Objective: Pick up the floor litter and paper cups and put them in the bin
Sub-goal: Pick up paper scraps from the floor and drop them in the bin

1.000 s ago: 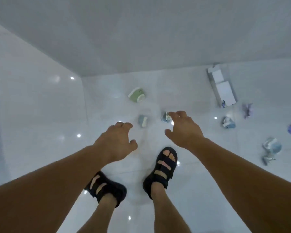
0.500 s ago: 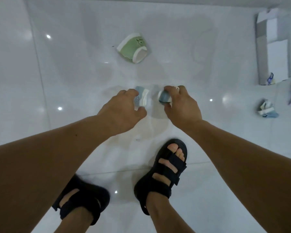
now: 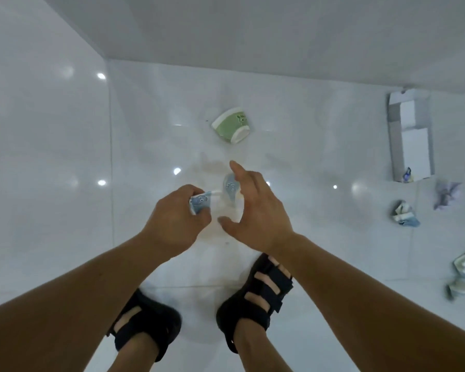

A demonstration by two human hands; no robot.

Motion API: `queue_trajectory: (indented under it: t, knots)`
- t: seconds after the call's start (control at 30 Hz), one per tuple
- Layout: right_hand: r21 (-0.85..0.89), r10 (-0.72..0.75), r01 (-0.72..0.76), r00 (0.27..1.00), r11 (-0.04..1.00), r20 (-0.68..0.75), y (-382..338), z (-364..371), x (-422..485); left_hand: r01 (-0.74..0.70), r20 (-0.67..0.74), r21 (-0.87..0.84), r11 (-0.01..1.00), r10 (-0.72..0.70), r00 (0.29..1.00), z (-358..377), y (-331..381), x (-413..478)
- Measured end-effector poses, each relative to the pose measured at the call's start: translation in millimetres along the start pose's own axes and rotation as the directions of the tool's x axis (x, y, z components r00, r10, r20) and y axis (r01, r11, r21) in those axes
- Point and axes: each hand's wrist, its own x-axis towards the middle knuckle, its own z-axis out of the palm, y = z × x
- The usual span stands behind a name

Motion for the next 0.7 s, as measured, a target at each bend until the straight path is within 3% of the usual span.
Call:
queue_trajectory:
  t: [0.1,0.2,0.4,0.7]
  knots:
    - [-0.356,0.075,-0.036,0.993,0.934,0.096,37.0,22.8,34.1,0.085,-0.057,0.035,0.996,-0.083,0.995,3.2,-43.8,14.2]
    - [-0.492,0.113,-0.013,0.978,0.87,0.174,55.1,53.3,56.2,0.123,-0.077,0.039,0.992,-0.119,0.99,13.4,-77.1,21.6]
    - [-0.379,0.157,-0.098,0.979,0.92,0.129,38.1,63.3,44.7,0.096,-0.112,0.015,0.995,-0.093,0.989,0.2,-88.9,11.0]
    - [-0.393,-0.084,0.139,0.984,0.909,0.154,-138.5,-66.2,-15.2,0.055,-0.209,-0.063,0.997,-0.067,0.976,-144.6,-20.6,-106.2]
